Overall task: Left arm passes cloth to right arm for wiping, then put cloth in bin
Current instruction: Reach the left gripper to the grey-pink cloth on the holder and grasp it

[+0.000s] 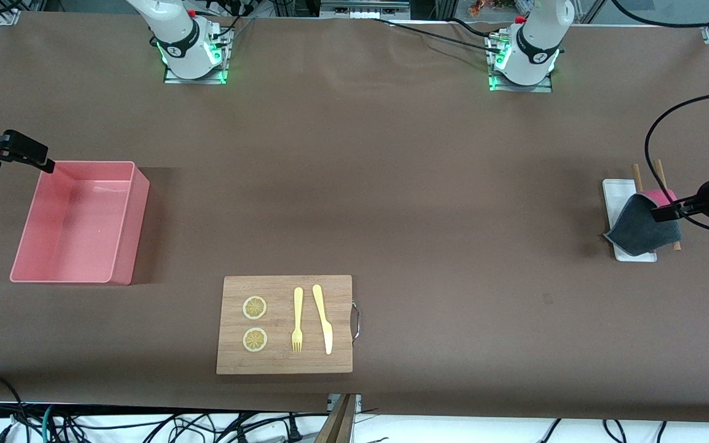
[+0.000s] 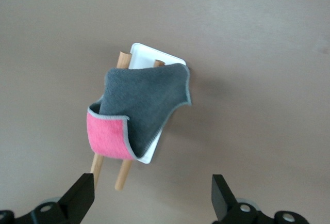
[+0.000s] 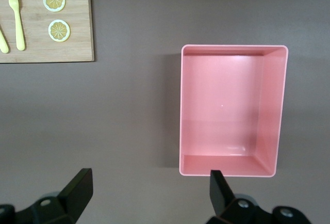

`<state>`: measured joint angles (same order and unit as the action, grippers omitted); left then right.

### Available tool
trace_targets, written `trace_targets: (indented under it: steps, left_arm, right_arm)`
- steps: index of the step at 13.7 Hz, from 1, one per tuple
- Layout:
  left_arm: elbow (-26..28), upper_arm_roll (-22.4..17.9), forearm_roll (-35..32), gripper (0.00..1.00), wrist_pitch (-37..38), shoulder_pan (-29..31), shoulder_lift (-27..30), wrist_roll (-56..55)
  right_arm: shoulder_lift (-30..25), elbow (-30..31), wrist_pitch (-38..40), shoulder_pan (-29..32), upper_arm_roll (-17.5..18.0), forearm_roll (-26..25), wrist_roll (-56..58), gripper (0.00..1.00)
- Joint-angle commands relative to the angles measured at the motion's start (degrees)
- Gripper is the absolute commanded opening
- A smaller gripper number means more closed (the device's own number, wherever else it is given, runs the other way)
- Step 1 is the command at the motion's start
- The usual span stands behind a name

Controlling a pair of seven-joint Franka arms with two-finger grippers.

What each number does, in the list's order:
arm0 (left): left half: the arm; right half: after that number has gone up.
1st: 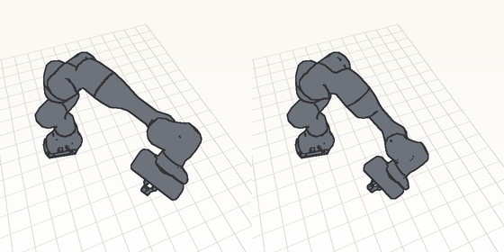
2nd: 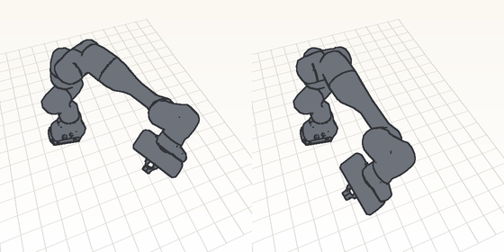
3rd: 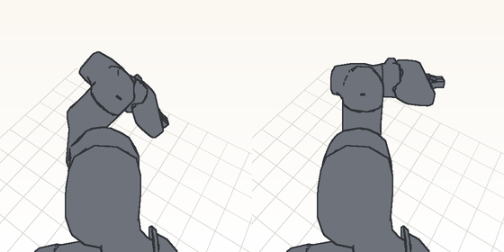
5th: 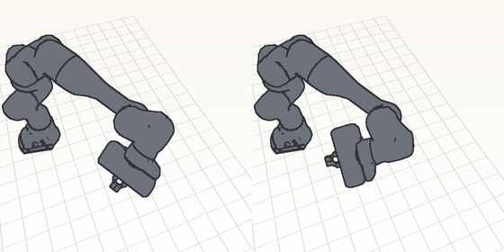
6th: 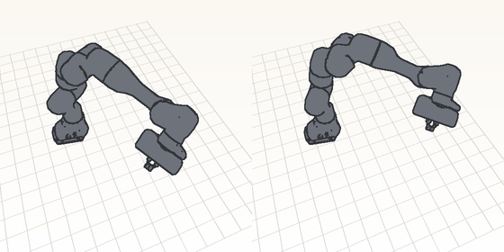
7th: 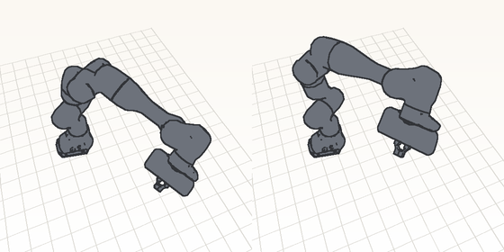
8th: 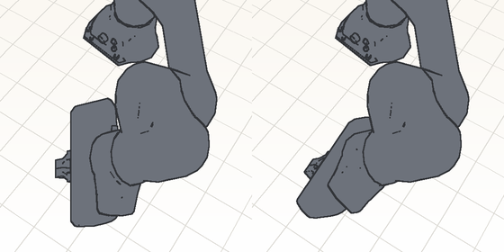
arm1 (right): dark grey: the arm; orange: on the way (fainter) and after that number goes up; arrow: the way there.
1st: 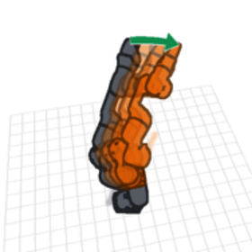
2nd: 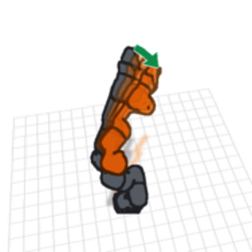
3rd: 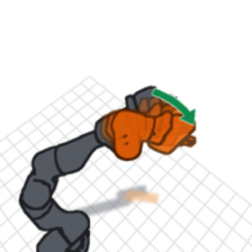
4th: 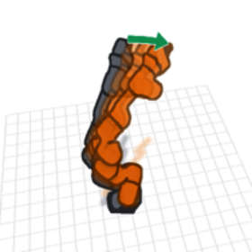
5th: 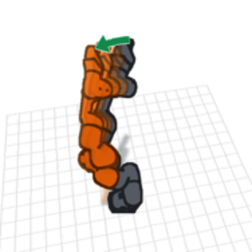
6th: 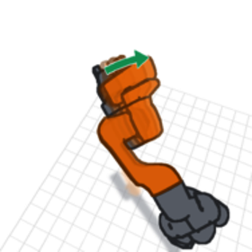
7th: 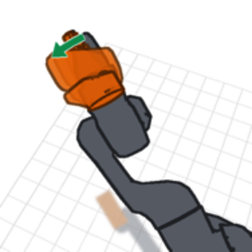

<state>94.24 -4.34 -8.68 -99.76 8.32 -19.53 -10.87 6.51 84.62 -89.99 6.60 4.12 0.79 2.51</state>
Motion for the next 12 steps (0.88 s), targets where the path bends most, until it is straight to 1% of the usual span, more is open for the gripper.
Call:
trace_targets:
  steps: [1, 2, 3, 6, 7, 8, 9, 12]
  left_arm:
    - [1.38, 0.12, -1.95, 1.00, -2.36, 2.48, -2.26, -1.61]
    - [1.73, 0.12, -1.87, 1.00, -2.63, 3.02, -2.97, -1.52]
    - [2.78, 0.12, -1.87, 0.90, -2.63, 3.20, -3.15, -1.52]
    - [5.42, 0.12, -1.87, 0.66, -2.63, 4.43, -3.32, -1.44]
    - [5.77, 0.20, -1.87, 0.62, -2.63, 4.95, -3.41, -0.91]
    - [5.78, 0.20, -1.87, 0.58, -2.63, 5.65, -3.93, -0.65]
    - [5.78, 0.20, -1.87, 0.57, -2.72, 5.75, -4.29, -0.64]
    - [5.69, 0.12, -2.04, 0.58, -4.64, 6.19, -6.13, -0.21]
  right_arm:
    - [-0.27, 0.11, -0.36, 0.34, 0.19, 0.62, 0.92, 1.00]
    - [-0.27, 0.11, -0.36, 0.34, 0.19, 0.62, 0.92, 1.00]
    - [-0.27, 0.11, -0.36, 0.34, 0.19, 0.62, 0.92, 1.00]
    - [-0.18, 0.11, -0.36, 0.34, 0.19, 0.62, 0.92, 1.00]
    - [-0.27, 0.11, -0.28, 0.43, 0.10, 0.71, 1.00, 1.00]
    - [-0.27, 0.11, -0.28, 0.52, 0.01, 0.71, 1.00, 1.00]
    - [-0.27, 0.11, -0.28, 0.52, 0.01, 0.71, 1.00, 1.00]
    - [-0.27, 0.11, -0.28, 0.43, 0.01, 0.71, 0.92, 1.00]
